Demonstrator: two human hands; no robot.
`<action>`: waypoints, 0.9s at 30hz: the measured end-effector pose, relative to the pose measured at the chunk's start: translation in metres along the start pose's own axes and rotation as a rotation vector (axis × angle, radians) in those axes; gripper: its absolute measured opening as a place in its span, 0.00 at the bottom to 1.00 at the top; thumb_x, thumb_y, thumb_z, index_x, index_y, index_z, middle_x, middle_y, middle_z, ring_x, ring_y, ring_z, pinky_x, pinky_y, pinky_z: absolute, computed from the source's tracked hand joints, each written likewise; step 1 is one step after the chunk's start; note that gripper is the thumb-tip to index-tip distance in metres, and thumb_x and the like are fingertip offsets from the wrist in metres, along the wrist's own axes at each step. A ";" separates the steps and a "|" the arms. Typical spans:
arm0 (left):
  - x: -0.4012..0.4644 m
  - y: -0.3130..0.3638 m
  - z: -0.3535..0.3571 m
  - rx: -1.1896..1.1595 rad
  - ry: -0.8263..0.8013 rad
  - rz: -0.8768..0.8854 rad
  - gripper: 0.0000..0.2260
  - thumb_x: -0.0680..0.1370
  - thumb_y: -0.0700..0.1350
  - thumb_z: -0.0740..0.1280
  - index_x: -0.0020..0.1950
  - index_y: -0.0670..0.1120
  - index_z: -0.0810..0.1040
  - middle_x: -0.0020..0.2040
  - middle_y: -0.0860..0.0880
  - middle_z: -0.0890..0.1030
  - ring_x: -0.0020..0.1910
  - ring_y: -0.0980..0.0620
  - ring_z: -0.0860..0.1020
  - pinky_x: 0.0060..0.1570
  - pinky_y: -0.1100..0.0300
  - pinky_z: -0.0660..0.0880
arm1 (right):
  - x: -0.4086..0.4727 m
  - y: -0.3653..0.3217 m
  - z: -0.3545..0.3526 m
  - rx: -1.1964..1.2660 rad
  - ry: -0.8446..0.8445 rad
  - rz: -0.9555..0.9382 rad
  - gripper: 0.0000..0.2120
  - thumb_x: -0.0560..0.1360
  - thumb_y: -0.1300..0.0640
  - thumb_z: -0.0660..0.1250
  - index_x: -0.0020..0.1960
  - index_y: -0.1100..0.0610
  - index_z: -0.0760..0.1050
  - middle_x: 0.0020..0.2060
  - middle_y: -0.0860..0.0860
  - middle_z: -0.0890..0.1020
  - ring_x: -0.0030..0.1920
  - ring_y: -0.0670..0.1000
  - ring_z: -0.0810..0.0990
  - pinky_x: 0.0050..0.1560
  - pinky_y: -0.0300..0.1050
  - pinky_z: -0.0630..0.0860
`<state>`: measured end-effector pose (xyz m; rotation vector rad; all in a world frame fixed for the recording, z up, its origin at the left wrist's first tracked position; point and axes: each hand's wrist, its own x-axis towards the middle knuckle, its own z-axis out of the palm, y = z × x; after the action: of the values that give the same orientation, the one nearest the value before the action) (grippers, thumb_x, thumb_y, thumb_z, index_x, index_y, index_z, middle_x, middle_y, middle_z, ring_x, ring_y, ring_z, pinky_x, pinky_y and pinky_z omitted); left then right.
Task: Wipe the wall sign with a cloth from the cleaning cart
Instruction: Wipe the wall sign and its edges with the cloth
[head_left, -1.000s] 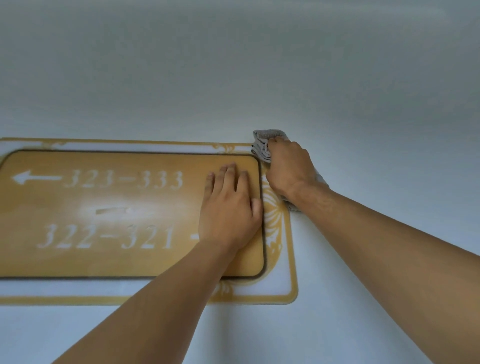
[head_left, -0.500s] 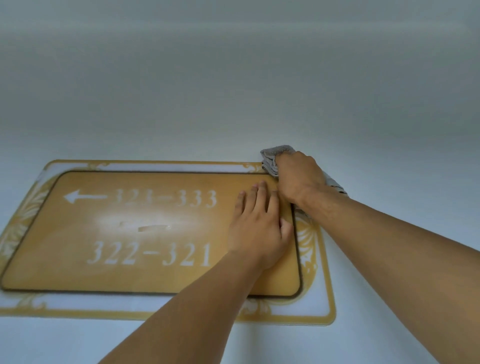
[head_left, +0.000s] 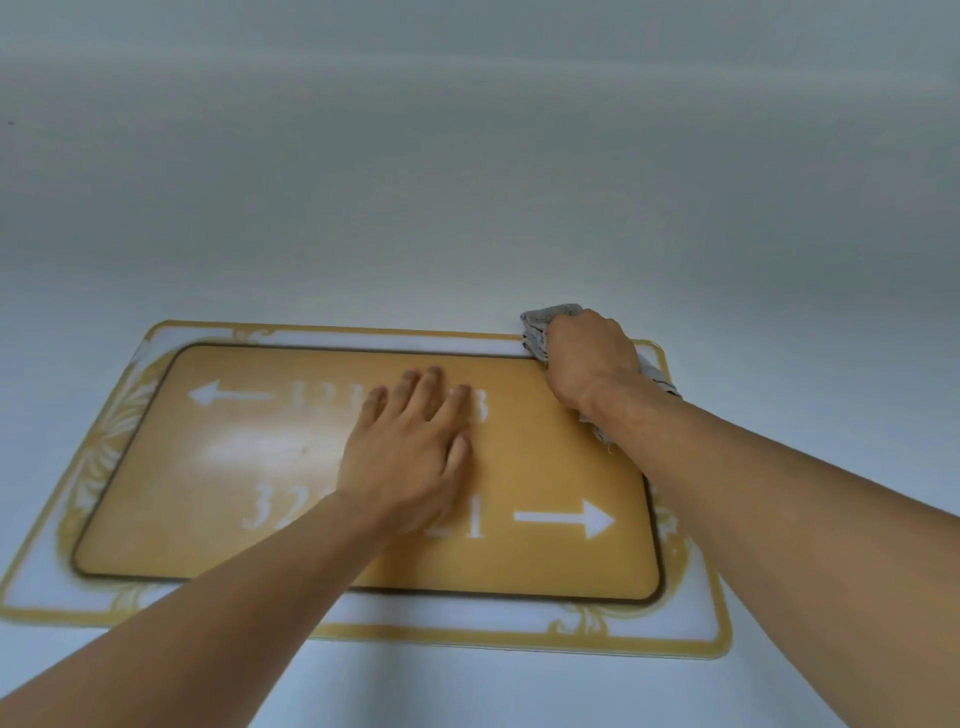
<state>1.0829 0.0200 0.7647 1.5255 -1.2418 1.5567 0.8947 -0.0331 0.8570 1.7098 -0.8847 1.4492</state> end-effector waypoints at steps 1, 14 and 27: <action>-0.001 -0.006 -0.002 -0.013 0.009 -0.019 0.26 0.79 0.57 0.46 0.78 0.54 0.59 0.79 0.47 0.59 0.78 0.46 0.56 0.76 0.46 0.55 | 0.000 -0.006 0.000 0.011 0.001 0.001 0.11 0.77 0.65 0.60 0.57 0.61 0.77 0.56 0.58 0.78 0.55 0.57 0.78 0.42 0.45 0.67; -0.041 -0.093 -0.012 0.074 -0.078 0.060 0.28 0.79 0.57 0.46 0.80 0.52 0.55 0.81 0.46 0.55 0.80 0.45 0.53 0.76 0.45 0.54 | 0.013 -0.124 0.000 0.116 0.008 -0.055 0.12 0.78 0.62 0.61 0.58 0.59 0.78 0.57 0.57 0.79 0.55 0.56 0.79 0.42 0.43 0.67; -0.048 -0.102 0.012 -0.005 -0.012 0.070 0.30 0.80 0.57 0.40 0.82 0.53 0.46 0.82 0.47 0.46 0.81 0.48 0.42 0.78 0.45 0.43 | 0.018 -0.153 0.007 0.082 0.075 -0.049 0.11 0.78 0.62 0.61 0.57 0.59 0.79 0.54 0.56 0.80 0.53 0.57 0.80 0.41 0.43 0.67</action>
<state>1.1867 0.0547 0.7365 1.5048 -1.3175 1.5900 1.0317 0.0377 0.8606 1.7127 -0.7481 1.5248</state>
